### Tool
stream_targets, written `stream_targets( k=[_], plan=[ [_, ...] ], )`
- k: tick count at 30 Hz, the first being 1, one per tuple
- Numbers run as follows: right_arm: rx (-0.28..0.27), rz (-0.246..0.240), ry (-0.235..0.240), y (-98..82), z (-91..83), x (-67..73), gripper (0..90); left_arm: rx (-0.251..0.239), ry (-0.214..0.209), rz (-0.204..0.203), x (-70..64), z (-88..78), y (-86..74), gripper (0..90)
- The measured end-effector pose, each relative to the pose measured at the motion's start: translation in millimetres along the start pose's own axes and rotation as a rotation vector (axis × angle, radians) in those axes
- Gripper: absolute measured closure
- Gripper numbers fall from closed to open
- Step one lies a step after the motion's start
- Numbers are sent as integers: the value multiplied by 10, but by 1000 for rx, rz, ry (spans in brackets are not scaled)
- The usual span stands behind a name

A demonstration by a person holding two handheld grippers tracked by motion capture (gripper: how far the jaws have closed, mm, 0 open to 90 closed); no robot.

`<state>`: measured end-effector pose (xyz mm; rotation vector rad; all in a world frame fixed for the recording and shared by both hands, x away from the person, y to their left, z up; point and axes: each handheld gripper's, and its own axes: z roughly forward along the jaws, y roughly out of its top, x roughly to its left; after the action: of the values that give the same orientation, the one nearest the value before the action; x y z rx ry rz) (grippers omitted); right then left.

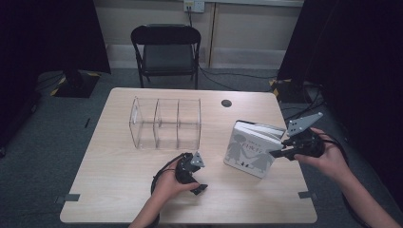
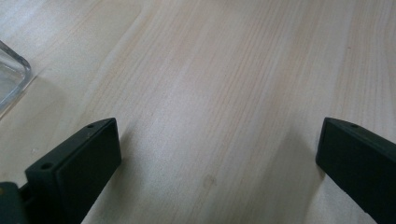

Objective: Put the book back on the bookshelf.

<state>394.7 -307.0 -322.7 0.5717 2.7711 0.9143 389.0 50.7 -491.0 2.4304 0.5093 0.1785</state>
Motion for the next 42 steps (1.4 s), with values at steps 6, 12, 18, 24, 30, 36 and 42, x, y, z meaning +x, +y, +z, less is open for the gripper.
stream_targets(
  k=[6, 12, 18, 24, 30, 36, 42],
  plan=[
    [6, -11, 19, 5, -4, 2, 719, 11, -3, 4, 1, 0, 11, 0],
    [2, -52, 49, 0, -4, -6, 724, -7, -3, -4, -4, 2, -7, 0],
    [-5, -96, 89, -12, -18, 45, 724, 2, -2, -6, -3, 3, 7, 0],
    [-11, -138, 124, -44, -39, 108, 724, 9, -2, -9, -5, 7, 19, 0],
    [-6, -140, 121, -41, -39, 105, 722, 31, -3, -10, -3, 7, 46, 3],
    [-1, -150, 122, -35, -39, 103, 721, 78, 4, 13, 13, -57, 140, 184],
    [-2, -147, 121, -38, -39, 101, 721, 75, -36, 24, 30, -176, 311, 197]
  ],
)
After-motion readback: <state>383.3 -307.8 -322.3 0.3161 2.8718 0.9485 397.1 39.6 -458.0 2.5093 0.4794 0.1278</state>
